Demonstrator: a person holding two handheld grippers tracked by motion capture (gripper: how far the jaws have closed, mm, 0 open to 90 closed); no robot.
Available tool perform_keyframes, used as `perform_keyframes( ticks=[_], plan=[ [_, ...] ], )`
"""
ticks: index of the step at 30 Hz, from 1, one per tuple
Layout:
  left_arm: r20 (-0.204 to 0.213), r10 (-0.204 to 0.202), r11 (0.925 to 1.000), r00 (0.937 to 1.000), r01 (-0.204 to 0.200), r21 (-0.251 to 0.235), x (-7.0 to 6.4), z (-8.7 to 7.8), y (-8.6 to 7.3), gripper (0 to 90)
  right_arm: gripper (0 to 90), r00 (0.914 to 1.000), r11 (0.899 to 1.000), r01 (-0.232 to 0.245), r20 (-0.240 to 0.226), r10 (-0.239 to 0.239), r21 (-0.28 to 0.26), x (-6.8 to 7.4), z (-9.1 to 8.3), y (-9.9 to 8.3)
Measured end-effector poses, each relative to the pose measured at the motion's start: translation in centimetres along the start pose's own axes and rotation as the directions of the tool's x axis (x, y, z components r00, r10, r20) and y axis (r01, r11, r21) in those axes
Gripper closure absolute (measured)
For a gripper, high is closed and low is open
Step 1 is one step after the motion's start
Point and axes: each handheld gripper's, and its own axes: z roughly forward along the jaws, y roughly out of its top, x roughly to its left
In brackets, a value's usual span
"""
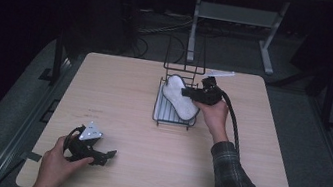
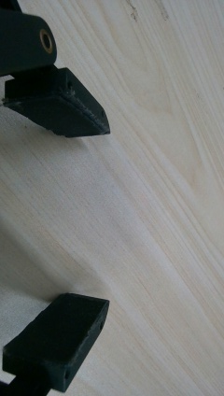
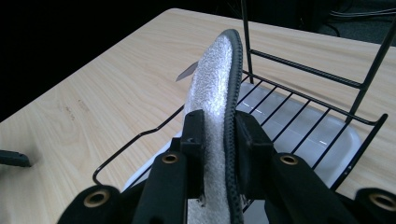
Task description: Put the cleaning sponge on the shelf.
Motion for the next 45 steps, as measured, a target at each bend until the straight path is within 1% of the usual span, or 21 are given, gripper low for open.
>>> perform_keyframes(
  ticks=[8,13,16,18,20,23,24,25,27,30,32,33,35,36,38,39,41,43,44,45],
  plan=[
    [0.0,-0.001,1.0,1.0,0.001,0.0,0.0,0.0,0.0,13.0,71.0,0.9991,1.0,0.013,0.041,-0.013,0.008,-0.1,0.8,-0.3],
    [0.0,0.0,1.0,1.0,0.0,0.0,0.0,0.0,0.0,13.0,69.0,0.9985,1.0,0.013,0.053,-0.013,0.011,-0.3,1.0,-0.4],
    [0.0,0.0,1.0,1.0,0.0,0.0,0.0,0.0,0.0,13.0,65.7,0.9972,0.999,0.035,0.066,-0.035,0.014,-0.3,1.0,-0.4],
    [0.0,0.0,1.0,1.0,0.0,0.0,0.0,0.0,0.0,13.0,63.1,0.9966,0.999,0.041,0.071,-0.042,0.023,-0.3,1.1,-0.4],
    [0.0,0.0,1.0,1.0,0.0,0.0,0.0,0.0,0.0,13.0,60.2,0.9959,0.999,0.037,0.082,-0.04,0.039,-0.2,1.1,-0.5],
    [0.0,0.0,1.0,1.0,0.0,0.0,0.0,0.0,0.0,13.0,54.4,0.9936,0.998,0.047,0.1,-0.052,0.05,-0.4,1.1,-0.6],
    [0.0,-0.001,1.0,1.0,0.001,0.0,0.0,0.0,0.0,13.0,51.4,0.9922,0.997,0.051,0.111,-0.056,0.049,-0.4,1.1,-0.6],
    [0.0,0.0,1.0,1.0,0.0,0.0,0.0,0.0,0.0,13.0,49.2,0.9917,0.998,0.043,0.119,-0.049,0.046,-0.4,1.1,-0.6],
    [0.0,0.0,1.0,1.0,0.0,0.0,0.0,0.0,0.0,13.0,45.4,0.9903,0.998,0.053,0.126,-0.058,0.043,-0.5,0.9,-0.5],
    [0.0,-0.001,1.0,1.0,0.001,0.0,0.0,0.0,0.0,13.0,43.5,0.989,0.997,0.057,0.134,-0.063,0.048,-0.4,0.6,-0.5],
    [0.0,0.0,1.0,1.0,0.0,0.0,0.0,0.0,0.0,13.0,43.6,0.9895,0.997,0.055,0.131,-0.061,0.049,-0.4,0.2,-0.5],
    [0.0,0.0,1.0,1.0,0.0,0.0,0.0,0.0,0.0,13.0,43.9,0.9897,0.997,0.054,0.13,-0.06,0.051,-0.4,0.0,-0.5],
    [0.0,0.0,1.0,1.0,0.0,0.0,0.0,0.0,0.0,13.0,50.8,0.9891,0.997,0.061,0.131,-0.068,0.056,-0.5,-0.4,-0.6],
    [-0.001,-0.001,1.0,1.0,0.001,-0.001,0.0,0.0,0.0,13.0,57.9,0.9885,0.996,0.071,0.13,-0.077,0.051,-0.5,-0.7,-0.7],
    [0.0,0.0,1.0,1.0,0.0,0.0,0.0,0.0,0.0,13.0,65.5,0.9893,0.996,0.076,0.121,-0.082,0.048,-0.7,-1.2,-1.1],
    [0.0,0.0,1.0,1.0,0.0,0.0,0.0,0.0,0.0,13.0,71.2,0.9901,0.996,0.073,0.116,-0.079,0.051,-0.8,-1.4,-1.2],
    [0.001,-0.001,1.0,1.0,0.001,-0.001,0.0,0.0,0.0,13.0,78.3,0.9894,0.994,0.081,0.114,-0.09,0.073,-0.9,-1.6,-1.6],
    [0.001,-0.001,1.0,1.0,0.001,-0.001,0.0,0.0,0.0,12.9,84.7,0.9888,0.989,0.098,0.102,-0.109,0.111,-0.9,-1.6,-1.9],
    [0.001,-0.002,1.0,1.0,0.002,-0.001,0.0,0.0,0.0,13.0,86.4,0.9872,0.986,0.107,0.104,-0.121,0.125,-0.8,-1.5,-2.1],
    [0.001,-0.001,1.0,1.0,0.001,-0.001,0.0,0.0,0.0,13.0,87.7,0.9875,0.985,0.109,0.099,-0.123,0.135,-0.7,-1.4,-2.2]
  ],
)
